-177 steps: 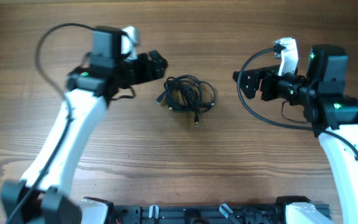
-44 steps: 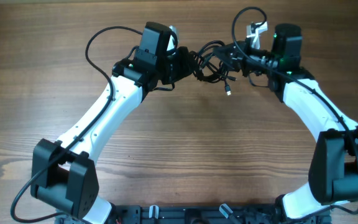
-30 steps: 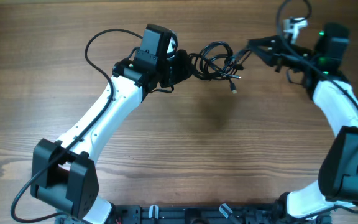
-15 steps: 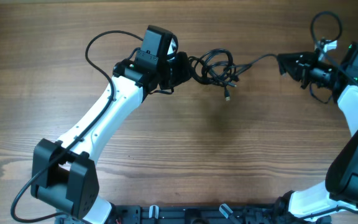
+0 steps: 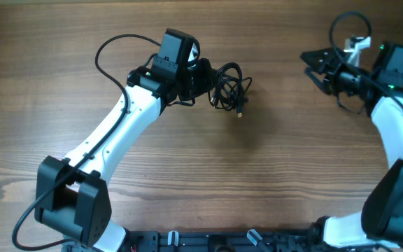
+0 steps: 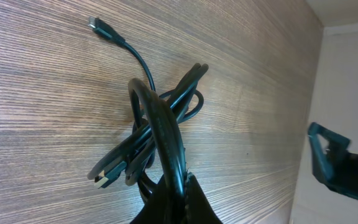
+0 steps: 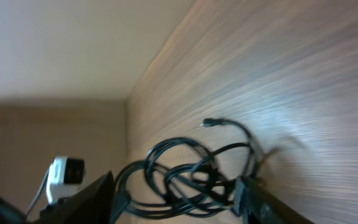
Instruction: Untangle cables
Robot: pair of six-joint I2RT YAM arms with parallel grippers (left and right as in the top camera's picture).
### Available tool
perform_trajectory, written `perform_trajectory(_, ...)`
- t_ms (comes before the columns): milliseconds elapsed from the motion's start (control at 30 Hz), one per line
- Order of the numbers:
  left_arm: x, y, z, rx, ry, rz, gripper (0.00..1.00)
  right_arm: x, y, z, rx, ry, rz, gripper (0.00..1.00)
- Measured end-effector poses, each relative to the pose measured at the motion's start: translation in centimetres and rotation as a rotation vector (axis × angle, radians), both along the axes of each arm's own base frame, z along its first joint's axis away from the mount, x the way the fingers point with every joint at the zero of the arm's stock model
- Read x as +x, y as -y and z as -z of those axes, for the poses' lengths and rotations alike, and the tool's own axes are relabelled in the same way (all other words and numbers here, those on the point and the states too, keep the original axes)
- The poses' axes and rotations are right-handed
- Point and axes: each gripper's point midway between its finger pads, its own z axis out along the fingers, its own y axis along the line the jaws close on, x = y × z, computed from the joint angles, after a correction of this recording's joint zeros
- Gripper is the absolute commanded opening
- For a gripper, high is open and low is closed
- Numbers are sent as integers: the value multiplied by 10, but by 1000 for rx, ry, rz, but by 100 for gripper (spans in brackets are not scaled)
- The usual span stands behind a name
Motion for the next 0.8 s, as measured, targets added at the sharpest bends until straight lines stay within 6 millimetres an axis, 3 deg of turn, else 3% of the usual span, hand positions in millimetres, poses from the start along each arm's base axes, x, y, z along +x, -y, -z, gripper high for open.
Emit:
perform_trajectory(300, 0, 0, 0, -1, 0, 0, 4, -9, -110, 5, -93, -5, -150, 41)
perform_trajectory(567, -2, 2, -1, -11, -6, 10, 4, -7, -146, 1, -109, 26, -159, 37)
perform_trajectory(800, -3, 3, -1, -17, -8, 15, 4, -8, -173, 29, -87, -41, -194, 34)
